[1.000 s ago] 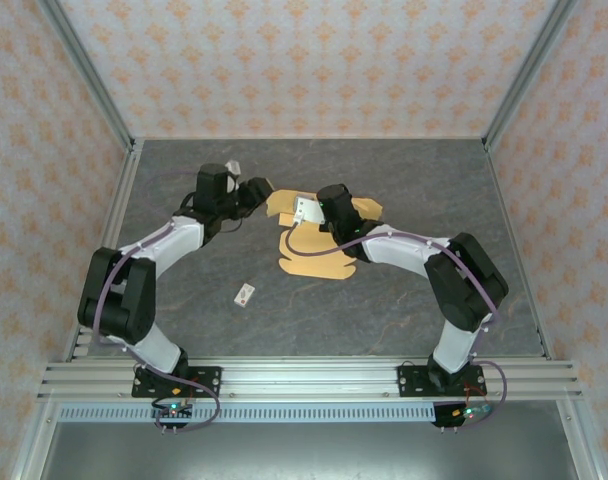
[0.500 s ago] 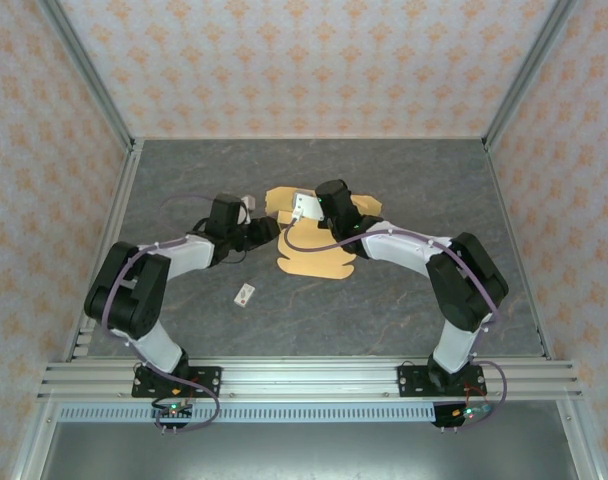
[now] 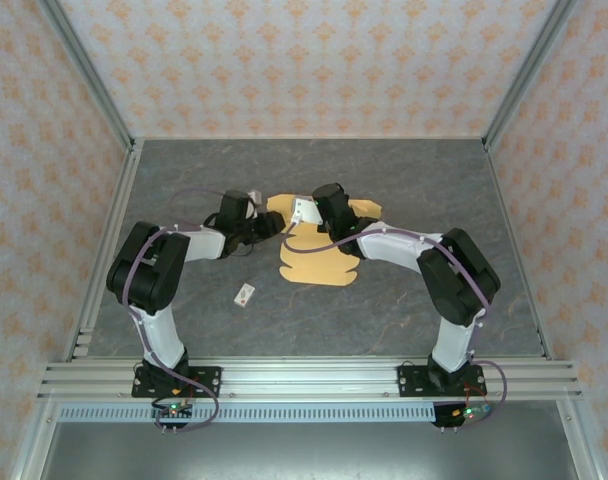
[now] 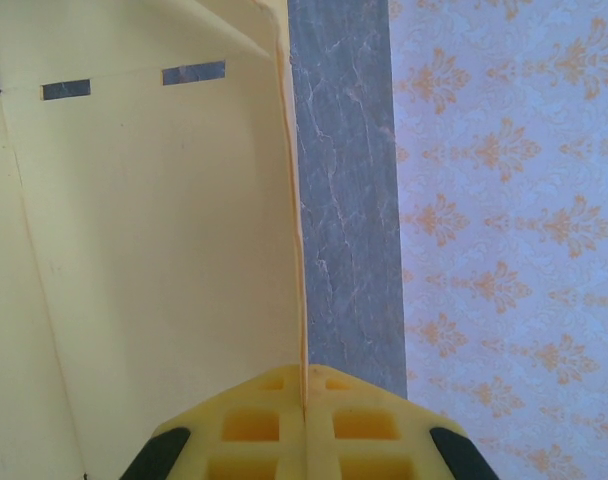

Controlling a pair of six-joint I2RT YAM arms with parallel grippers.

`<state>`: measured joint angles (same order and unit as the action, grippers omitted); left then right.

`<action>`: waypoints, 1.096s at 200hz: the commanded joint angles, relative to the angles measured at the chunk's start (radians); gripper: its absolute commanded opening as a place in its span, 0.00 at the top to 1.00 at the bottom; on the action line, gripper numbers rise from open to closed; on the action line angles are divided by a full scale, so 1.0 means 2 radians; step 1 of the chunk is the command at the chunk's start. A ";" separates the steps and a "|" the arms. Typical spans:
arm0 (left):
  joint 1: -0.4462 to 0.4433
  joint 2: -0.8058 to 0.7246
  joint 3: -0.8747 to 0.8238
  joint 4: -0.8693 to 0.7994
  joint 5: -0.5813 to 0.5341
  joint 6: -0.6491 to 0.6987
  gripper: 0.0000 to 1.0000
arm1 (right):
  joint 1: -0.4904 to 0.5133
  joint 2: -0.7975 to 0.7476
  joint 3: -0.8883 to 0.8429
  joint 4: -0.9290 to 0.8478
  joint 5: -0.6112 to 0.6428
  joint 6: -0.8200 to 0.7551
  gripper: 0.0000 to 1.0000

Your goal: Fold the paper box

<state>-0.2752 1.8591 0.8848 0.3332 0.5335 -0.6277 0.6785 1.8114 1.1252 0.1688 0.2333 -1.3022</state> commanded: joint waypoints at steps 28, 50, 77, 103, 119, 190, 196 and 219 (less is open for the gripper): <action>-0.008 0.022 0.010 0.042 -0.014 0.002 0.51 | 0.005 -0.001 0.015 -0.004 0.009 0.010 1.00; -0.013 0.038 0.011 0.049 -0.013 0.002 0.52 | 0.004 0.000 0.018 -0.006 0.009 0.010 1.00; -0.018 0.047 0.012 0.060 -0.010 -0.003 0.52 | 0.005 0.001 0.019 -0.007 0.010 0.011 1.00; -0.023 0.049 0.015 0.060 -0.009 -0.005 0.53 | 0.007 0.000 0.021 -0.007 0.010 0.012 1.00; -0.024 0.050 0.018 0.063 -0.005 -0.010 0.53 | 0.007 0.001 0.023 -0.008 0.010 0.014 1.00; -0.024 0.028 0.006 0.090 0.000 -0.022 0.57 | 0.008 0.002 0.021 -0.011 0.013 0.017 1.00; -0.024 0.021 0.004 0.088 -0.004 -0.021 0.58 | 0.008 0.002 0.021 -0.011 0.013 0.018 1.00; -0.025 0.003 0.000 0.077 -0.019 -0.011 0.61 | 0.007 0.002 0.019 -0.013 0.014 0.020 1.00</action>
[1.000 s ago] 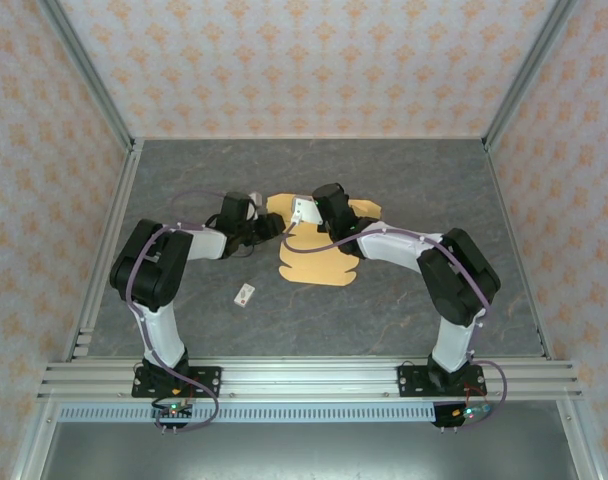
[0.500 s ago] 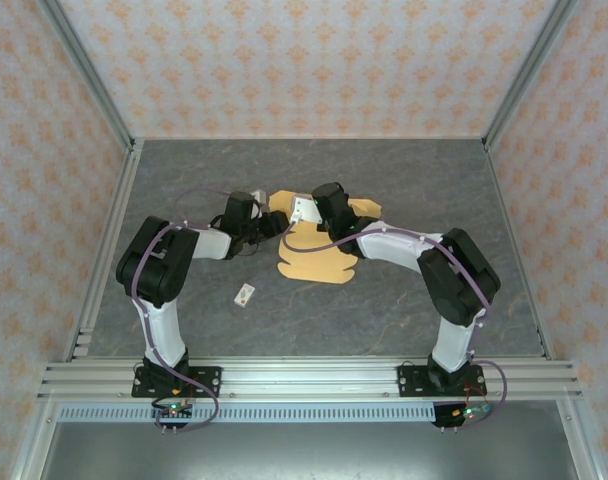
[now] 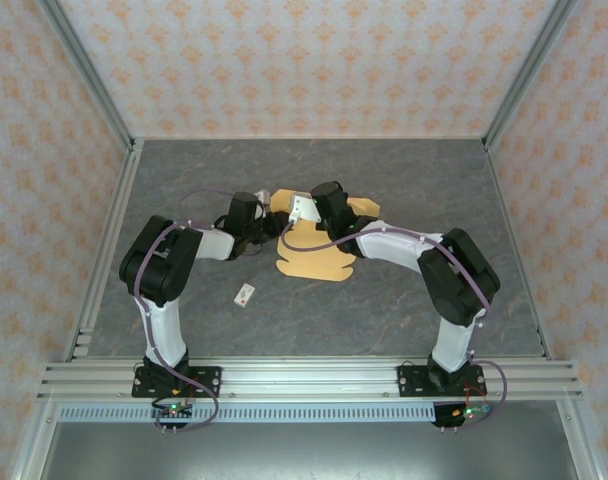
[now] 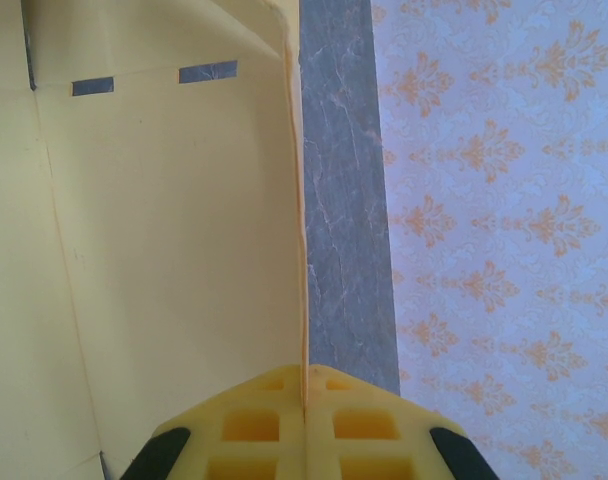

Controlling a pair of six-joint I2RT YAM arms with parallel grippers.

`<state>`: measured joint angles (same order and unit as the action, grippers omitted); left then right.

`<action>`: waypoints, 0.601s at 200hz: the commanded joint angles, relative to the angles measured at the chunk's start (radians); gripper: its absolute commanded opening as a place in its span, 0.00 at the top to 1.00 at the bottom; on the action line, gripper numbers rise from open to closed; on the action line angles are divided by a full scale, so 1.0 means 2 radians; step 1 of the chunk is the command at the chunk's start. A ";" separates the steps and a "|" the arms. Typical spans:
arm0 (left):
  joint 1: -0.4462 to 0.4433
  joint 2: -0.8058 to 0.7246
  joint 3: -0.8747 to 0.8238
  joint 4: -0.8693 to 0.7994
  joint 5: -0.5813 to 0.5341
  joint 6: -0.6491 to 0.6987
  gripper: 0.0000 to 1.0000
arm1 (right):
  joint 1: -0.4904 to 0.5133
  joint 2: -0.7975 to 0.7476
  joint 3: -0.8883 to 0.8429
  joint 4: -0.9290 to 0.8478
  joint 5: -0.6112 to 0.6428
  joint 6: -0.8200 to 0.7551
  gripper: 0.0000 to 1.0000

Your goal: Fold the paper box

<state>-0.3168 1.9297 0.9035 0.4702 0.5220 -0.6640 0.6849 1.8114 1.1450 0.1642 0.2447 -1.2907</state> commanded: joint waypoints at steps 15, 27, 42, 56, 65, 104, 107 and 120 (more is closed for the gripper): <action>-0.004 -0.035 -0.011 0.007 -0.016 0.013 0.63 | 0.004 0.002 0.010 -0.014 0.007 0.016 1.00; -0.005 -0.037 -0.013 0.010 -0.015 0.017 0.65 | 0.004 0.003 0.010 -0.016 0.007 0.016 1.00; -0.006 -0.036 -0.010 0.010 -0.013 0.022 0.66 | 0.005 0.003 0.012 -0.018 0.005 0.019 1.00; -0.009 -0.035 -0.008 0.013 -0.010 0.026 0.67 | 0.004 0.003 0.013 -0.022 0.005 0.021 1.00; -0.010 -0.035 -0.008 0.017 -0.010 0.027 0.68 | 0.004 0.003 0.013 -0.024 0.005 0.021 1.00; -0.016 -0.034 -0.004 0.024 -0.011 0.037 0.69 | 0.004 0.003 0.020 -0.035 0.003 0.025 1.00; -0.017 -0.034 -0.003 0.023 -0.011 0.038 0.69 | 0.004 0.003 0.021 -0.037 0.003 0.026 1.00; -0.019 -0.033 -0.003 0.026 -0.012 0.041 0.69 | 0.004 0.004 0.023 -0.042 0.001 0.028 1.00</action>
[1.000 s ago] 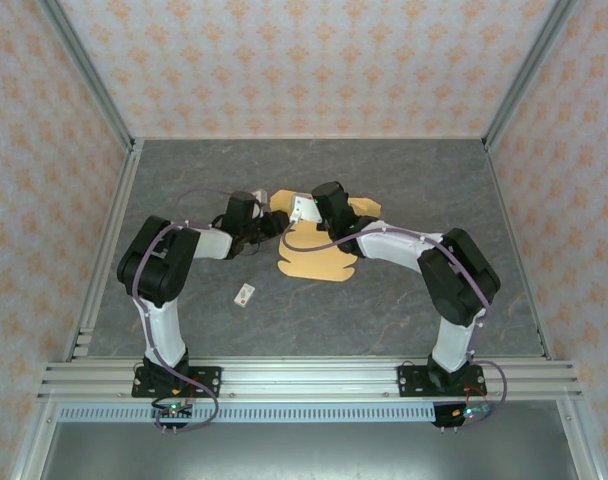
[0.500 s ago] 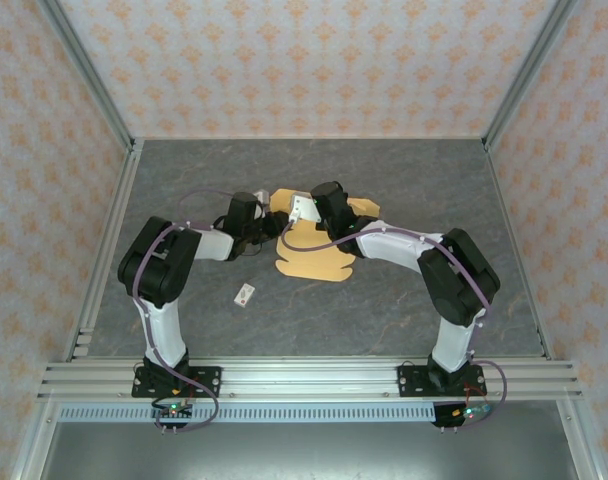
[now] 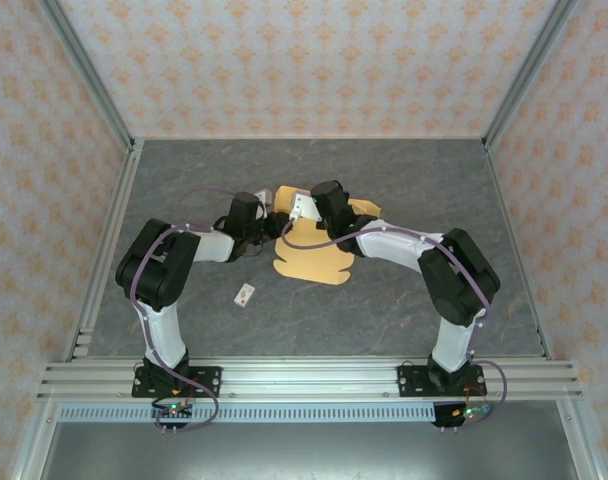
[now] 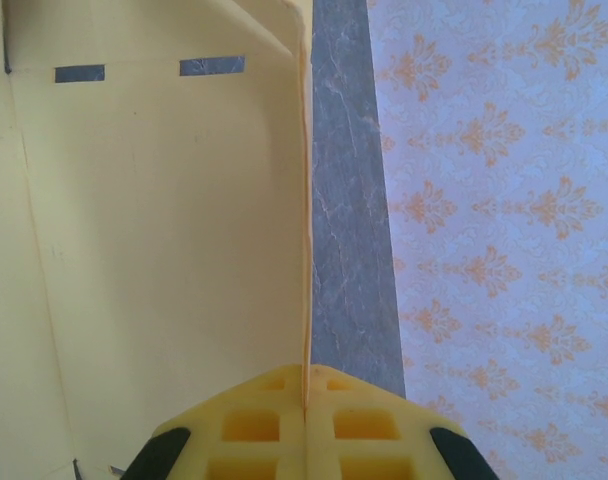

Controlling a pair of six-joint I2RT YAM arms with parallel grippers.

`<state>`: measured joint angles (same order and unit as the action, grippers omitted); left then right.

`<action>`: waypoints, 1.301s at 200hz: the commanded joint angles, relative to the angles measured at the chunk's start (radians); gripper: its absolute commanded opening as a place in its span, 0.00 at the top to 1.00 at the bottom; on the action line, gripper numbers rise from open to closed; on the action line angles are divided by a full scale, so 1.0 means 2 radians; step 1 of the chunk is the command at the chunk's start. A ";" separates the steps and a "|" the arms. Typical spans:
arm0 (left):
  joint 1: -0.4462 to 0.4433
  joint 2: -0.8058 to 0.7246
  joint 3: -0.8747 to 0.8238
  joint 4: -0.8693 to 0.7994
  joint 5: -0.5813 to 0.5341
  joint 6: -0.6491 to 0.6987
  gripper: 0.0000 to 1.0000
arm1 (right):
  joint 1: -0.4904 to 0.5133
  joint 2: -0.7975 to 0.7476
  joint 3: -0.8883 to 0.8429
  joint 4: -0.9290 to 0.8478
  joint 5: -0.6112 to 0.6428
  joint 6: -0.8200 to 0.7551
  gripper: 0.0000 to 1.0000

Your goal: Fold the paper box

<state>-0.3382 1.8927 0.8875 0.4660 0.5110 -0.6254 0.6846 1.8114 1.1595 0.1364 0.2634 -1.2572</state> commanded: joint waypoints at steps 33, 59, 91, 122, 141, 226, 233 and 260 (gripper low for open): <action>-0.013 -0.014 -0.002 0.045 -0.006 0.023 0.69 | 0.005 0.006 0.020 -0.033 -0.007 0.013 1.00; -0.015 -0.018 -0.013 0.062 -0.014 0.023 0.67 | 0.004 0.009 0.023 -0.037 -0.005 0.014 1.00; -0.016 -0.027 -0.024 0.071 -0.029 0.038 0.62 | 0.004 0.010 0.026 -0.044 -0.007 0.016 1.00; -0.016 -0.036 -0.031 0.071 -0.053 0.043 0.58 | 0.005 0.011 0.028 -0.049 -0.005 0.017 1.00; -0.016 -0.038 -0.031 0.070 -0.056 0.043 0.57 | 0.004 0.011 0.027 -0.052 -0.007 0.017 1.00; -0.018 -0.036 -0.043 0.119 -0.032 0.060 0.65 | 0.004 0.015 0.032 -0.060 -0.009 0.022 1.00; -0.019 -0.033 -0.040 0.117 -0.030 0.061 0.66 | 0.005 0.017 0.033 -0.061 -0.009 0.023 1.00; -0.023 -0.028 -0.045 0.137 -0.024 0.058 0.69 | 0.004 0.019 0.037 -0.067 -0.010 0.025 1.00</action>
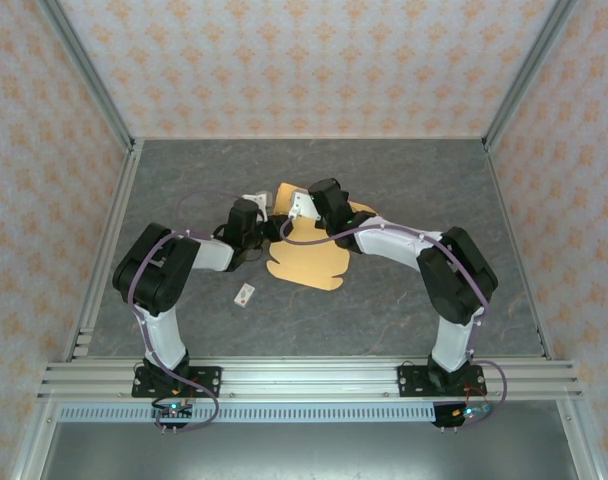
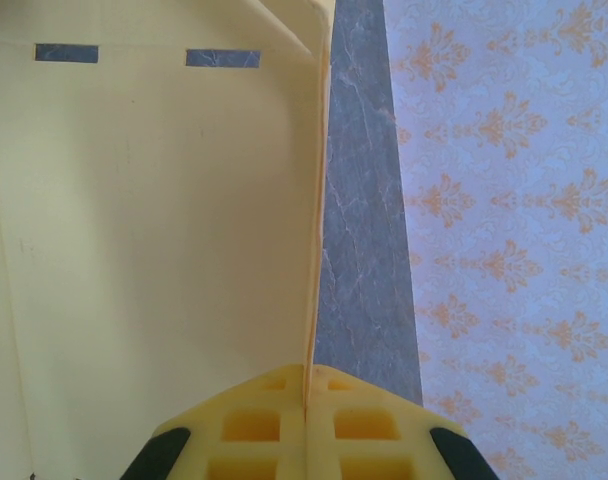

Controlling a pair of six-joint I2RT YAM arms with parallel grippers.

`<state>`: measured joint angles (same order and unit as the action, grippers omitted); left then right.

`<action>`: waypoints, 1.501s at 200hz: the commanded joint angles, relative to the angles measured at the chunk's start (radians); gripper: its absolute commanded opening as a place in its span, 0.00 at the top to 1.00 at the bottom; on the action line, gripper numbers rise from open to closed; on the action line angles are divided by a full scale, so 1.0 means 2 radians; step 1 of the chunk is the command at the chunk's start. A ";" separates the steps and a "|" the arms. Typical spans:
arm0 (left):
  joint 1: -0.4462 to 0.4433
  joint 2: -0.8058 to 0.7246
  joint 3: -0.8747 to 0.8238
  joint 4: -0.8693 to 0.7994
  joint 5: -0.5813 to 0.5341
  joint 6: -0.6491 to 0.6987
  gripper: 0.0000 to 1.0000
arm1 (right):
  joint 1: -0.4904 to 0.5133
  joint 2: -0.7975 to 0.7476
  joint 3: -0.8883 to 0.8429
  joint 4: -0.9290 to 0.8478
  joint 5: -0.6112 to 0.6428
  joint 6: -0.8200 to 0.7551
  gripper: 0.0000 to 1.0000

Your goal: Fold the paper box

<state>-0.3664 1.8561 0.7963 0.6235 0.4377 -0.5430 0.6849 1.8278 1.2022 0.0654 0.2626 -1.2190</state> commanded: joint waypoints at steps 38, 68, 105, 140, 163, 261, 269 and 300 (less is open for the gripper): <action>-0.013 -0.008 0.006 0.052 0.016 0.028 0.69 | 0.004 0.012 0.017 -0.032 -0.008 0.006 1.00; -0.015 0.002 0.019 0.027 0.018 0.029 0.69 | 0.004 0.012 0.019 -0.034 -0.010 0.010 1.00; -0.022 0.023 0.032 0.025 0.024 0.015 0.69 | 0.004 0.010 0.020 -0.036 -0.014 0.014 1.00; -0.028 0.045 0.034 0.033 0.023 0.010 0.68 | 0.005 0.009 0.018 -0.036 -0.014 0.015 1.00; -0.028 0.049 0.036 0.037 0.025 0.007 0.67 | 0.005 0.007 0.017 -0.037 -0.017 0.019 1.00; -0.028 0.059 0.033 0.098 0.036 -0.048 0.66 | 0.007 0.000 -0.002 -0.030 -0.012 0.030 1.00; -0.028 0.062 0.035 0.095 0.037 -0.048 0.66 | 0.008 0.000 -0.002 -0.029 -0.012 0.031 1.00; -0.028 0.070 0.032 0.096 0.034 -0.050 0.65 | 0.007 0.001 -0.001 -0.030 -0.011 0.030 1.00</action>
<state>-0.4126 1.9862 0.8371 0.7269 0.4721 -0.6342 0.6838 1.8320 1.2156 0.0154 0.2779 -1.1854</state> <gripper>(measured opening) 0.341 0.045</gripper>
